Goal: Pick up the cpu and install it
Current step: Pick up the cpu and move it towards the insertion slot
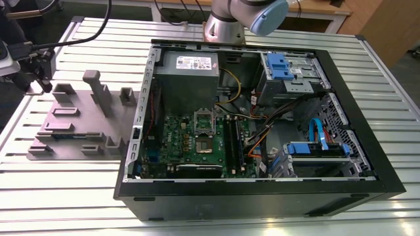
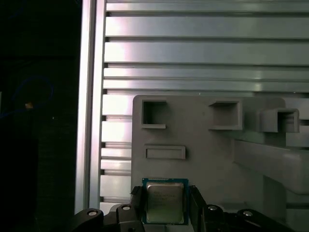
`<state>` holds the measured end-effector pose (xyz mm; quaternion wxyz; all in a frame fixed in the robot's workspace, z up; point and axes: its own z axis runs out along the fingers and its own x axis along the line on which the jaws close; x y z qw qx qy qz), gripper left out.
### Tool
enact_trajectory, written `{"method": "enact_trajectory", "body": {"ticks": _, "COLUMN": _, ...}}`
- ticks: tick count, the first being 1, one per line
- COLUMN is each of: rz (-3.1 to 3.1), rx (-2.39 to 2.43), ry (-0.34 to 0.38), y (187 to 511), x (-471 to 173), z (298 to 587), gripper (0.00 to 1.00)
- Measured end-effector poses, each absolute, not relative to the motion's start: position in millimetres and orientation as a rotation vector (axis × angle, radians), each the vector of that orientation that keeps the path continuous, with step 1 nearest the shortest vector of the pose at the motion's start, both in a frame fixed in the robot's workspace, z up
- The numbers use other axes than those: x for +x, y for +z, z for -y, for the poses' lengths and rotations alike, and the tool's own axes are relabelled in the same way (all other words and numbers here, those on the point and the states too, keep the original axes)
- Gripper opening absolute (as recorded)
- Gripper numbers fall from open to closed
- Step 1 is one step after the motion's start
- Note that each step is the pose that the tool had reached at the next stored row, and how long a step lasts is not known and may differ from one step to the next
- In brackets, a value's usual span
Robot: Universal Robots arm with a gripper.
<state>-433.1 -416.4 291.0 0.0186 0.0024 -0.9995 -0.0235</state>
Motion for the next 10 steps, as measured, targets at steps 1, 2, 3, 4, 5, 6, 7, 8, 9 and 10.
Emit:
{"method": "enact_trajectory", "body": {"ticks": 1, "rz": 3.104, "rx": 0.007, "ry": -0.073, "y": 291.5, "x": -433.1, "z": 416.4, "gripper": 0.47}}
{"method": "enact_trajectory", "body": {"ticks": 2, "rz": 3.104, "rx": 0.007, "ry": -0.073, "y": 292.2, "x": -433.1, "z": 416.4, "gripper": 0.47}}
{"method": "enact_trajectory", "body": {"ticks": 3, "rz": 3.104, "rx": 0.007, "ry": -0.073, "y": 292.7, "x": -433.1, "z": 416.4, "gripper": 0.47}}
{"method": "enact_trajectory", "body": {"ticks": 4, "rz": 3.104, "rx": 0.007, "ry": -0.073, "y": 293.3, "x": -433.1, "z": 416.4, "gripper": 0.47}}
{"method": "enact_trajectory", "body": {"ticks": 5, "rz": 3.104, "rx": 0.007, "ry": -0.073, "y": 293.8, "x": -433.1, "z": 416.4, "gripper": 0.47}}
{"method": "enact_trajectory", "body": {"ticks": 6, "rz": 3.104, "rx": 0.007, "ry": -0.073, "y": 294.3, "x": -433.1, "z": 416.4, "gripper": 0.47}}
{"method": "enact_trajectory", "body": {"ticks": 7, "rz": 3.104, "rx": 0.007, "ry": -0.073, "y": 294.9, "x": -433.1, "z": 416.4, "gripper": 0.47}}
{"method": "enact_trajectory", "body": {"ticks": 8, "rz": 3.104, "rx": 0.007, "ry": -0.073, "y": 295.4, "x": -433.1, "z": 416.4, "gripper": 0.47}}
{"method": "enact_trajectory", "body": {"ticks": 9, "rz": 3.104, "rx": 0.007, "ry": -0.073, "y": 295.9, "x": -433.1, "z": 416.4, "gripper": 0.47}}
{"method": "enact_trajectory", "body": {"ticks": 10, "rz": 3.104, "rx": 0.007, "ry": -0.073, "y": 296.4, "x": -433.1, "z": 416.4, "gripper": 0.47}}
